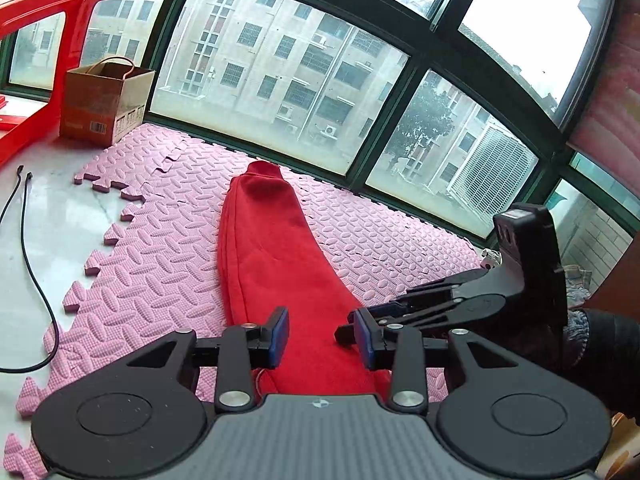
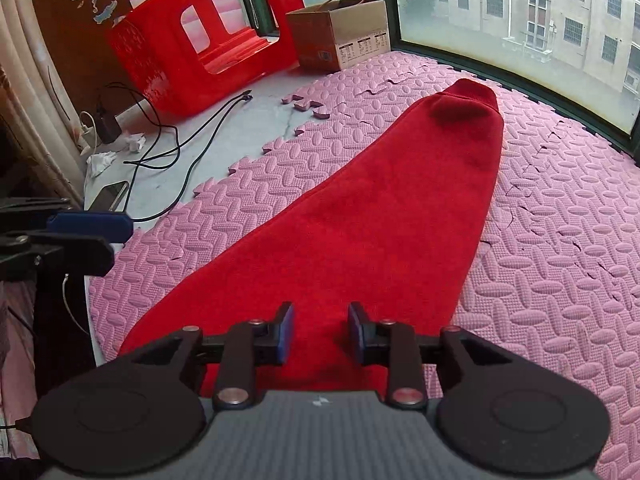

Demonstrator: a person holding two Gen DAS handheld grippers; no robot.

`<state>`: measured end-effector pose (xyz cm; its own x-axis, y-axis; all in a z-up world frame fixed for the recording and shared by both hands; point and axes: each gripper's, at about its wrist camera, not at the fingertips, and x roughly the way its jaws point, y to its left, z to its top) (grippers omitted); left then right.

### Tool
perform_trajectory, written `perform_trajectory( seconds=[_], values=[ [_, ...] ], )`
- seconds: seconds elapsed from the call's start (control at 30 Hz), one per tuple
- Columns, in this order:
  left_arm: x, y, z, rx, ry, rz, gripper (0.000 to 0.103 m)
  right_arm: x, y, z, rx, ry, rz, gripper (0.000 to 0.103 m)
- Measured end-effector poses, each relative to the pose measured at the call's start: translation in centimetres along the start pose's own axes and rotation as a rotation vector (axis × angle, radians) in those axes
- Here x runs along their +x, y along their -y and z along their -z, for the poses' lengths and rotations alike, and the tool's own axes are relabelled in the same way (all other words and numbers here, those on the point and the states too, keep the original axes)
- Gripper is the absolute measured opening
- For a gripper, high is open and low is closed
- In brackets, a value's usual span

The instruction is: Fold clothes

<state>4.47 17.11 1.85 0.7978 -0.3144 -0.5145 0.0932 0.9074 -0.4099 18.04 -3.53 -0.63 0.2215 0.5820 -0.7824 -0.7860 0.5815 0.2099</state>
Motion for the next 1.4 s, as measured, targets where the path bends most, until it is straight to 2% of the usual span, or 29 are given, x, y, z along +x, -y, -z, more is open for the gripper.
perform_trajectory(
  seconds=[0.13, 0.3, 0.4, 0.47, 0.6, 0.67, 0.73, 0.9, 1.03, 1.2, 1.4],
  values=[
    [3.4, -0.3, -1.6, 0.017, -0.047, -0.002, 0.039, -1.6, 2.1, 1.1, 0.034, 0.025, 0.009, 0.047],
    [7.9, -1.4, -1.7, 0.030, -0.152, -0.022, 0.039, -1.4, 6.1, 1.9, 0.119, 0.033, -0.020, 0.050],
    [9.5, -1.9, -1.2, 0.044, -0.204, -0.051, 0.039, -0.2, 7.6, 1.9, 0.147, 0.027, -0.083, 0.051],
    [10.0, -2.4, -0.9, 0.044, -0.226, -0.068, 0.039, 0.8, 8.1, 1.9, 0.150, 0.020, -0.123, 0.057],
    [10.3, -3.5, -0.6, 0.018, -0.244, -0.089, 0.039, 2.2, 8.3, 1.6, 0.131, 0.041, -0.189, 0.059],
    [10.5, -3.8, -0.5, 0.014, -0.252, -0.093, 0.039, 2.5, 8.5, 1.6, 0.129, 0.058, -0.222, 0.066],
    [10.7, -3.7, -0.5, 0.023, -0.256, -0.094, 0.039, 2.7, 8.8, 1.6, 0.128, 0.079, -0.233, 0.066],
    [11.3, -3.3, -1.3, 0.060, -0.265, -0.108, 0.039, 3.3, 10.4, 1.5, 0.149, 0.106, -0.362, 0.067],
    [11.9, -2.9, -2.5, 0.089, -0.251, -0.116, 0.040, 3.5, 11.8, 1.6, 0.168, 0.094, -0.527, 0.071],
    [13.0, -2.5, -4.0, 0.125, -0.239, -0.114, 0.040, 4.1, 12.8, 1.4, 0.114, 0.070, -0.558, 0.071],
    [14.7, -2.6, -4.3, 0.137, -0.264, -0.096, 0.040, 6.2, 14.3, 1.0, 0.170, 0.071, -0.648, 0.073]
  ],
)
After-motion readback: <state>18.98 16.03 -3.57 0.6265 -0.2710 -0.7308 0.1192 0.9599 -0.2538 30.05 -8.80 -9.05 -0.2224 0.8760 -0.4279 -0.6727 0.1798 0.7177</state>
